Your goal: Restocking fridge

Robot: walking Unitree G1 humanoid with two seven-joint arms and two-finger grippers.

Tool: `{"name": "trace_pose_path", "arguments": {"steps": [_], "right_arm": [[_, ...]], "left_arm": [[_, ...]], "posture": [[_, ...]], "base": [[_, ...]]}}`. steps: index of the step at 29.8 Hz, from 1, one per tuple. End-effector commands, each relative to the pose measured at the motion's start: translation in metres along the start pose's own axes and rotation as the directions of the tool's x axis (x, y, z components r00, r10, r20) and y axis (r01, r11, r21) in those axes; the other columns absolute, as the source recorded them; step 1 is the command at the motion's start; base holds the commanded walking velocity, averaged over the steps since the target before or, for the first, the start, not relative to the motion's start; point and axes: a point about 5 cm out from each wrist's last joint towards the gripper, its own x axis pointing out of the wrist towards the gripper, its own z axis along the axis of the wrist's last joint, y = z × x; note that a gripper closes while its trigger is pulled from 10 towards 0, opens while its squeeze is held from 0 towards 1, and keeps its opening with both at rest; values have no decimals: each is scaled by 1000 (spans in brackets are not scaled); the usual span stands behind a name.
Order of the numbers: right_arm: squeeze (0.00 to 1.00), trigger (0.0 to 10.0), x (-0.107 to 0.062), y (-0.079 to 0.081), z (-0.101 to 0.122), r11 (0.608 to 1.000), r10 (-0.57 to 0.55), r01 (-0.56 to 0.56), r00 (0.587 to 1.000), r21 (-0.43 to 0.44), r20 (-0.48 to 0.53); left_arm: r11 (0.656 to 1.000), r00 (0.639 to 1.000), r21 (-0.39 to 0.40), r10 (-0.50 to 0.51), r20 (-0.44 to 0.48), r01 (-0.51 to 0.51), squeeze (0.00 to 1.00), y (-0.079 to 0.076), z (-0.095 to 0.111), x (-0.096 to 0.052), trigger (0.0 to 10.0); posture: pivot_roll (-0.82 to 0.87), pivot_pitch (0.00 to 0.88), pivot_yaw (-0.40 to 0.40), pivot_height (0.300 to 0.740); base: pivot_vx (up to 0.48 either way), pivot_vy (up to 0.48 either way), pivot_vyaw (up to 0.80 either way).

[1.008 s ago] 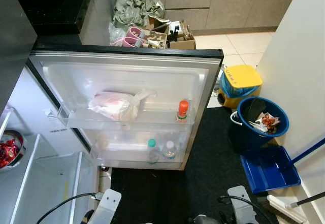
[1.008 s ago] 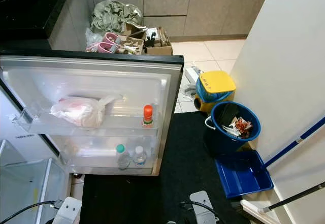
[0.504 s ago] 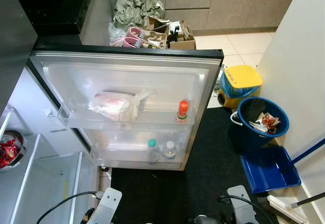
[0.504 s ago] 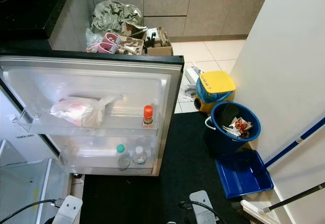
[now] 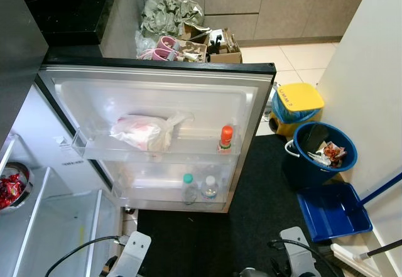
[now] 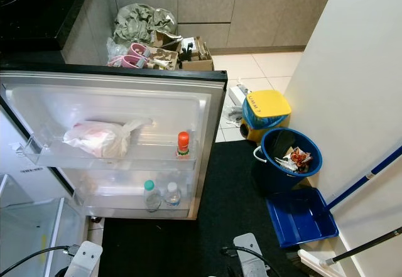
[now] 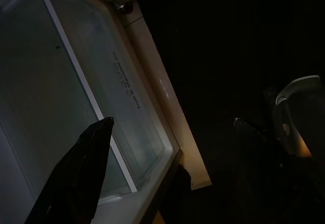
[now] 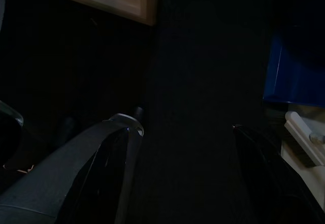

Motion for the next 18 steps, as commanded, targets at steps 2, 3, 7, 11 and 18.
{"name": "trace_pose_path", "arguments": {"steps": [2,3,7,11,18], "right_arm": [[0,10000,-2,-3,-5,1000,-8,8,1000,6,-13],[0,10000,-2,-3,-6,1000,-8,8,1000,5,-14],[0,10000,-2,-3,-6,1000,-7,7,1000,3,-13],[0,10000,-2,-3,-5,1000,-8,9,1000,1,-12],[0,10000,-2,-3,-5,1000,-8,8,1000,2,-12]], "left_arm": [[1000,999,15,-6,-35,7,0,-2,-9,-3,10000],[1000,999,16,-6,-37,7,0,-2,-9,-3,10000],[1000,999,18,-6,-43,7,0,-2,-10,-3,10000],[1000,999,17,-7,-45,8,0,-2,-11,-3,10000],[1000,999,17,-7,-46,8,0,-4,-11,-3,10000]], "posture": [[-27,65,-37,740],[-27,65,-37,740],[-28,66,-38,740],[-29,66,-39,740],[-30,69,-38,740]], "base": [[0,0,0],[0,0,0],[0,-68,0],[0,-289,0],[0,-377,0]]}}
